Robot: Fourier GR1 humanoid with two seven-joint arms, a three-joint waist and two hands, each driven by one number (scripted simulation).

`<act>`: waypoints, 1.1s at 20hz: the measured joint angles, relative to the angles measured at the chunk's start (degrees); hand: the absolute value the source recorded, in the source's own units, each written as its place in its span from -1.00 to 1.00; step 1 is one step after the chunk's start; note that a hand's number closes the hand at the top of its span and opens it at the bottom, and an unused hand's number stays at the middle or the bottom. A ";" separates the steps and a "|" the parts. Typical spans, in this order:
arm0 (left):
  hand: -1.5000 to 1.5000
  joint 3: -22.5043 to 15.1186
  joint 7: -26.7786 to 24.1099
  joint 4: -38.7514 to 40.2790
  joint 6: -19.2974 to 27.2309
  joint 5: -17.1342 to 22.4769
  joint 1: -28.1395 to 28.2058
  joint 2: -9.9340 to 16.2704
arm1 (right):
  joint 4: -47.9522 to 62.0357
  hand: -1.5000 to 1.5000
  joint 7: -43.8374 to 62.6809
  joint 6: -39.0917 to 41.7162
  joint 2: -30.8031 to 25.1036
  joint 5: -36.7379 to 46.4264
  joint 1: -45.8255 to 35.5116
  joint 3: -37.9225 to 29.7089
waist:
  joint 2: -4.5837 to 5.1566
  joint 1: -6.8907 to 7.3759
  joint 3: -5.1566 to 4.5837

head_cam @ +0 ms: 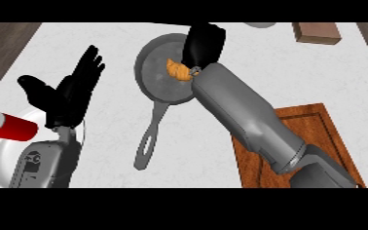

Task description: Pick the croissant from the cutting board and place it in the pan

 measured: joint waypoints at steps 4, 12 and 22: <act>0.00 -0.19 -0.10 -0.31 0.11 -0.11 0.25 -0.25 | 2.48 -1.00 -0.29 -4.17 -0.01 -3.72 3.33 -3.00 | 0.10 -0.19 0.06; 0.00 0.22 -0.12 -0.99 -0.09 0.14 0.91 -0.03 | 4.23 -1.00 -4.04 -13.98 0.18 -11.52 6.53 -3.38 | -0.06 -0.36 0.10; 0.00 2.05 -0.94 -1.22 0.59 0.29 3.63 0.51 | -7.90 -1.00 -10.57 -32.90 0.16 -16.09 13.97 -5.27 | -1.20 -4.00 0.14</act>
